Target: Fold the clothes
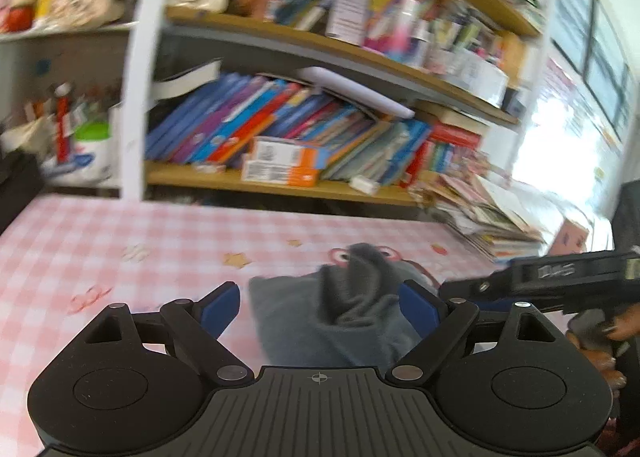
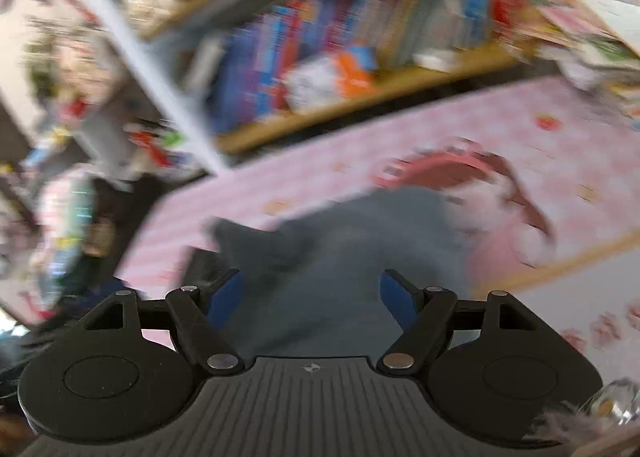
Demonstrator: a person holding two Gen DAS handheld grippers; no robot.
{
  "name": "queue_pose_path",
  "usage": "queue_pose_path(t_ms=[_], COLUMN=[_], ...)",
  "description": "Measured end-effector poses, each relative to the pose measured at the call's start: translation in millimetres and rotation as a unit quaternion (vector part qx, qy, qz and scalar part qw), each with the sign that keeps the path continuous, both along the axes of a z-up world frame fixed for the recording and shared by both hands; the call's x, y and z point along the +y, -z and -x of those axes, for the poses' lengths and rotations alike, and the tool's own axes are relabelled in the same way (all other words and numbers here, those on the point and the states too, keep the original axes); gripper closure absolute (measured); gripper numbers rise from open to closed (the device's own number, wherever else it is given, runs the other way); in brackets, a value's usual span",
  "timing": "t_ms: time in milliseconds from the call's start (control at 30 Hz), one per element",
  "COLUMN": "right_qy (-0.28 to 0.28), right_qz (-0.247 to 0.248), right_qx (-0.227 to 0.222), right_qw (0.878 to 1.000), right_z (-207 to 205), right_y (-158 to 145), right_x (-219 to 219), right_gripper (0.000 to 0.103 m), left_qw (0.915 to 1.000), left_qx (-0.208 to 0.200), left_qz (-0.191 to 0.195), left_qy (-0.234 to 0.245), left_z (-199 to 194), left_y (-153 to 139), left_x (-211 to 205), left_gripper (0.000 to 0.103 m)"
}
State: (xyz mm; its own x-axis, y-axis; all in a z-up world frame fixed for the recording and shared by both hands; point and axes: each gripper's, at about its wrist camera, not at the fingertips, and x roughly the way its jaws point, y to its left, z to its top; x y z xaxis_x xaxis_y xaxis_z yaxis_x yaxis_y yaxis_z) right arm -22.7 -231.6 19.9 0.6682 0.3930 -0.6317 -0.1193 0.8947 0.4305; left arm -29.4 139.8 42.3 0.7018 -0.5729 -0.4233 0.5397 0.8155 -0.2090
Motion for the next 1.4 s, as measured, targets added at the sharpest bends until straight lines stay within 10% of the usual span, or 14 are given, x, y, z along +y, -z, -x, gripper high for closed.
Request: queue_pose_path(t_ms=[333,500,600,700,867,933,1000,1133,1300,1400], right_qy=[0.035,0.026,0.019,0.014,0.005,0.001,-0.005,-0.011,-0.015,-0.017], right_qz=[0.029,0.029,0.029,0.028,0.028,0.029,0.031,0.031,0.030,0.030], right_qx=[0.065,0.074,0.074,0.074,0.081,0.083,0.082,0.086,0.088,0.094], right_qw=[0.997,0.996,0.997,0.997,0.996,0.996,0.996,0.996,0.996,0.995], right_z=[-2,-5,-6,-7,-10,-11,-11,-13,-14,-15], right_y=[27,30,31,31,33,34,34,35,36,38], right_x=[-31,-31,-31,-30,-28,-26,-25,-23,-22,-22], right_gripper=[0.029,0.029,0.029,0.029,0.029,0.029,0.029,0.029,0.029,0.029], left_qw=[0.9960,0.9973,0.9971,0.9760,0.9340,0.9225,0.9266,0.9245,0.9170,0.9199], left_qx=[0.020,0.050,0.061,0.101,0.270,0.279,0.255,0.250,0.285,0.272], left_qz=[-0.077,-0.048,0.044,0.190,0.164,0.189,0.203,0.228,0.235,0.253], left_qy=[0.042,0.024,0.010,-0.032,-0.167,-0.189,-0.187,-0.176,-0.150,-0.125], left_z=[-30,-40,-37,-36,-59,-54,-50,-46,-42,-42], left_y=[14,13,3,10,89,96,87,84,94,87], left_x=[-64,-54,-25,15,42,50,55,58,48,47], left_gripper=[0.025,0.088,0.092,0.092,0.082,0.070,0.045,0.037,0.043,0.088])
